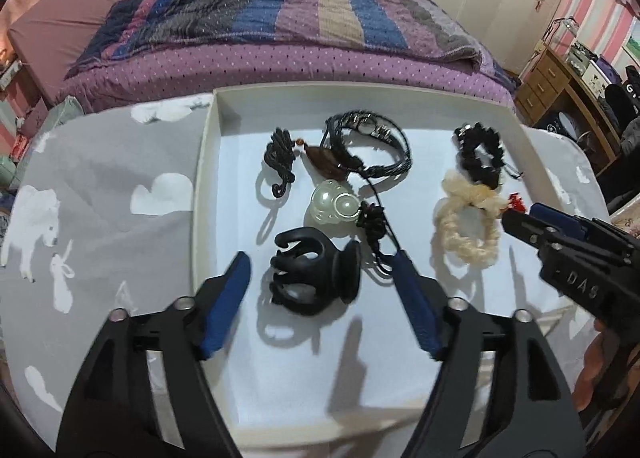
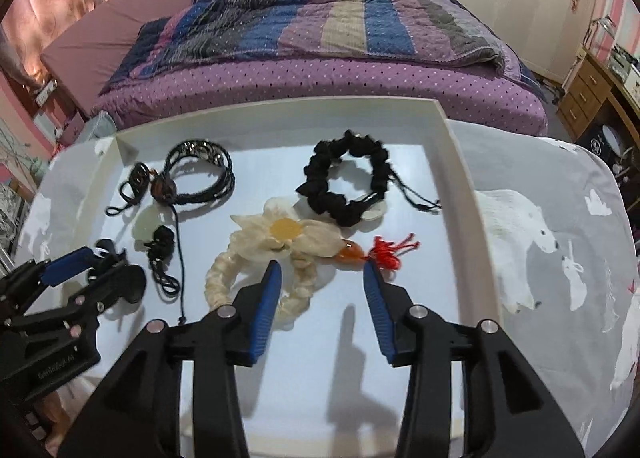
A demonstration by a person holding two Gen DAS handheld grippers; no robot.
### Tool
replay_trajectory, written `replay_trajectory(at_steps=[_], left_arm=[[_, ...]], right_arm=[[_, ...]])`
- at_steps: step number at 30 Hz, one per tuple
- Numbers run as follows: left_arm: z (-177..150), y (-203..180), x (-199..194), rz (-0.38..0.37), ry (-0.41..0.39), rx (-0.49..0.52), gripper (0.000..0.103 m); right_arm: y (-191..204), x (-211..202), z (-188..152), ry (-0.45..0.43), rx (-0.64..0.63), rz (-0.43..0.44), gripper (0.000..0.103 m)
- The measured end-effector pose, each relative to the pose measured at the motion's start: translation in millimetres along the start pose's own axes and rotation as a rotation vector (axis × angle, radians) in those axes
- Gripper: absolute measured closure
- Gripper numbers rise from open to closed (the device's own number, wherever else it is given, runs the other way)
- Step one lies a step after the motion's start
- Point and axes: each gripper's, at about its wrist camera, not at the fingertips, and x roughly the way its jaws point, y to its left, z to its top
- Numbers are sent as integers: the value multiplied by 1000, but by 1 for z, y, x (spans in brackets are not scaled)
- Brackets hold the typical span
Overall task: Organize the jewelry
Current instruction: 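Carry the claw clip with the left tool while the right tool carries the scrunchie into the tray, then open both tools to release the items and move toward the watch and red cord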
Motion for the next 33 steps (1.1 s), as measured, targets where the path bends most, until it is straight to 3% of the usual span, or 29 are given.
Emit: replay_trajectory(at_steps=[3, 5, 6, 13, 16, 19, 26, 33], left_arm=[[-4, -2, -26, 1, -41, 9, 12], [-8, -2, -42, 5, -66, 4, 5], [-12, -3, -54, 1, -83, 1, 4], [-47, -18, -126, -14, -157, 24, 3], [-66, -32, -157, 13, -188, 60, 3], [-89, -44, -186, 21, -208, 90, 3], [-153, -71, -230, 9, -210, 168, 3], [-211, -84, -208, -52, -116, 216, 3]], right_arm=[[-7, -23, -2, -32, -4, -8, 58], [-13, -48, -6, -61, 3, -10, 42], [-15, -57, -8, -76, 7, -10, 33], [-35, -142, -37, -180, 27, 11, 31], [-42, -181, -57, -219, 35, 5, 16], [-54, -218, -78, -254, 63, -13, 13], [-90, -269, -134, -198, 76, -82, 13], [-137, -259, -196, -82, 37, -193, 13]])
